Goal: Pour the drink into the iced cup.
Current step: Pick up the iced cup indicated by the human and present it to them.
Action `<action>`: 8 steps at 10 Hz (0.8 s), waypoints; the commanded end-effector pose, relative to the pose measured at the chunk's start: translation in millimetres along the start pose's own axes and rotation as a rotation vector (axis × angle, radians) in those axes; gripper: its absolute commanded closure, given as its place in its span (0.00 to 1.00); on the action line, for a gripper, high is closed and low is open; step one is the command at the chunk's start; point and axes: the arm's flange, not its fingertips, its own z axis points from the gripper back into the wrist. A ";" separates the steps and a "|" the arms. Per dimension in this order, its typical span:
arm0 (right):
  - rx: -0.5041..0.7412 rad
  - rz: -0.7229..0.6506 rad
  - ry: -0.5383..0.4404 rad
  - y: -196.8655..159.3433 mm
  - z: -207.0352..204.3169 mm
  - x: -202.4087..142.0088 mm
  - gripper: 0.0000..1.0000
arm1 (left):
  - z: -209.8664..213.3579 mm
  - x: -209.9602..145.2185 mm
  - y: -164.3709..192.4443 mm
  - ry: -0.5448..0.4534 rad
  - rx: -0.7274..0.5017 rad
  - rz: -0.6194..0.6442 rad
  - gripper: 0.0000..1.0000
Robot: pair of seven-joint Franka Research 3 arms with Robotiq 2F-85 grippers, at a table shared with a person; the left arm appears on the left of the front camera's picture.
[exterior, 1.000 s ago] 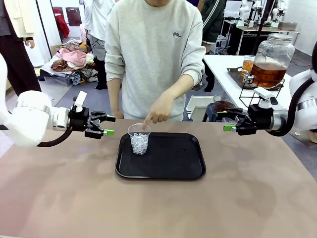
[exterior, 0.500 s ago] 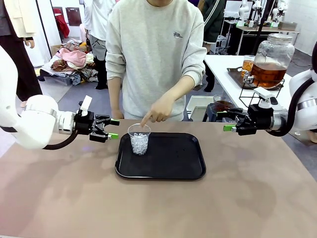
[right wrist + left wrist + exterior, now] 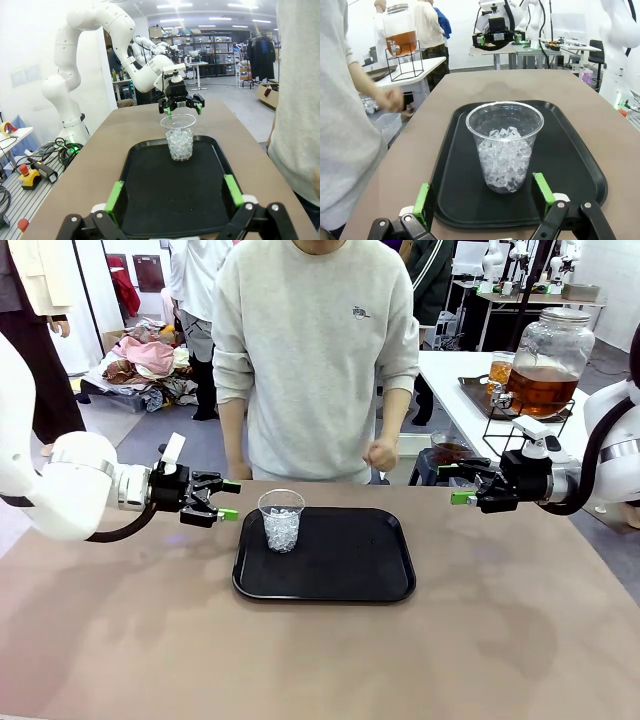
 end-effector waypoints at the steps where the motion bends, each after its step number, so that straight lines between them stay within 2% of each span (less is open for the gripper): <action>1: 0.001 0.001 0.001 -1.4 -0.2 3.0 0.00 | -8.2 -7.4 -1.7 -0.018 -0.019 0.005 0.00; 8: 0.001 0.001 0.001 -1.4 -0.2 3.0 0.00 | -30.5 -24.0 -6.7 -0.069 -0.045 0.047 0.00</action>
